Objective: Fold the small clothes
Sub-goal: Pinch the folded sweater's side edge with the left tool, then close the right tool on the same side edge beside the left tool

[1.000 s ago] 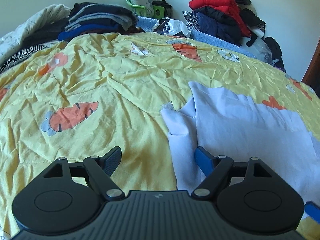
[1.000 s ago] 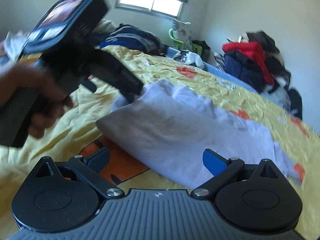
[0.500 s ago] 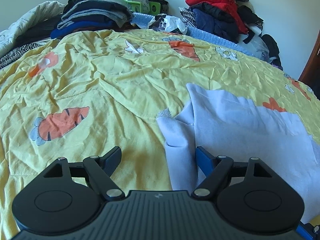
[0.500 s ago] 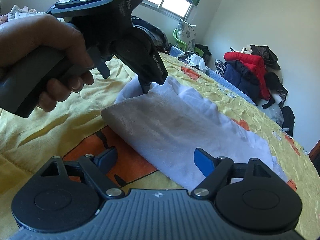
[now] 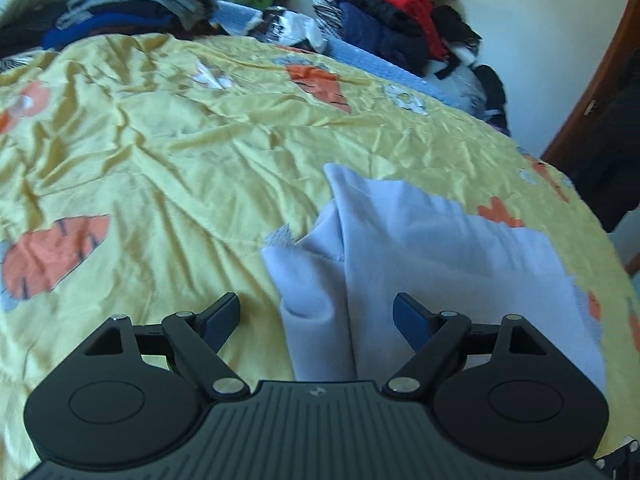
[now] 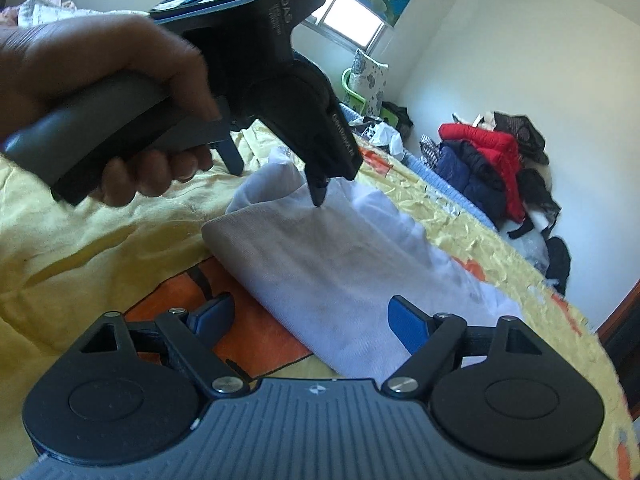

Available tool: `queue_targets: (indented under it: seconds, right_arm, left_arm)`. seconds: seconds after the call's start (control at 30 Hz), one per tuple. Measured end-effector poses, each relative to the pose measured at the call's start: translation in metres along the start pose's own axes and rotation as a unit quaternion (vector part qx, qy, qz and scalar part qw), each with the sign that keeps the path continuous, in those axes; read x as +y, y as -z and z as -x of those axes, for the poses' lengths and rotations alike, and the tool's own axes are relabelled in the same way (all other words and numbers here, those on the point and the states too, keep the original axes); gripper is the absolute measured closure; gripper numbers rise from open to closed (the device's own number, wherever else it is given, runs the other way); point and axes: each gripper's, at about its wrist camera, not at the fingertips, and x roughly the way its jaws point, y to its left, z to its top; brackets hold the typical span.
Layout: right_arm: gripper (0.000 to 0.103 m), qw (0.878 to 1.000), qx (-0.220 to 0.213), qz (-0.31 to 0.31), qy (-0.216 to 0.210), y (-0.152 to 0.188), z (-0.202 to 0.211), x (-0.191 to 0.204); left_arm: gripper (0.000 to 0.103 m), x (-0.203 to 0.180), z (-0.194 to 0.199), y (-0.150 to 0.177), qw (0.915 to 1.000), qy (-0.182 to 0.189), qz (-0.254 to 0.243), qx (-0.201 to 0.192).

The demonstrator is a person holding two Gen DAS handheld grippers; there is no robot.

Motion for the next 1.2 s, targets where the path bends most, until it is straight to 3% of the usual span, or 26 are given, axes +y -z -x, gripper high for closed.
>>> queue_targets:
  seconds: [0.13, 0.27, 0.53, 0.73, 0.83, 1.0, 1.13, 1.2]
  right_arm:
    - [0.018, 1.000, -0.007, 0.017, 0.013, -0.002, -0.001, 0.007]
    - [0.021, 0.999, -0.013, 0.039, 0.027, -0.006, -0.004, 0.014]
    - [0.035, 0.996, -0.025, 0.076, 0.044, -0.014, -0.014, 0.033]
    - [0.044, 0.994, -0.031, 0.098, 0.047, -0.022, -0.025, 0.045]
    - [0.046, 0.994, -0.030, 0.099, 0.046, -0.025, -0.030, 0.045]
    - [0.046, 0.993, -0.029, 0.101, 0.047, -0.030, -0.039, 0.042]
    - [0.058, 0.993, -0.031, 0.106, 0.038, -0.029, -0.037, 0.044]
    - [0.064, 0.993, -0.029, 0.109, 0.031, -0.028, -0.038, 0.043]
  left_arm:
    - [0.019, 0.003, -0.008, -0.010, 0.9996, 0.026, -0.001, 0.006]
    - [0.019, 0.011, -0.017, -0.019, 0.9975, 0.064, 0.030, 0.002]
    - [0.019, 0.015, -0.035, -0.034, 0.9929, 0.114, 0.035, -0.002]
    - [0.019, 0.004, -0.046, -0.044, 0.9920, 0.126, -0.002, 0.009]
    - [0.026, -0.001, -0.049, -0.046, 0.9918, 0.127, -0.015, 0.007]
    - [0.026, 0.013, -0.053, -0.050, 0.9936, 0.109, 0.024, -0.018]
    - [0.026, 0.013, -0.058, -0.056, 0.9908, 0.135, 0.008, 0.007]
    - [0.044, 0.010, -0.059, -0.057, 0.9898, 0.140, -0.005, 0.026]
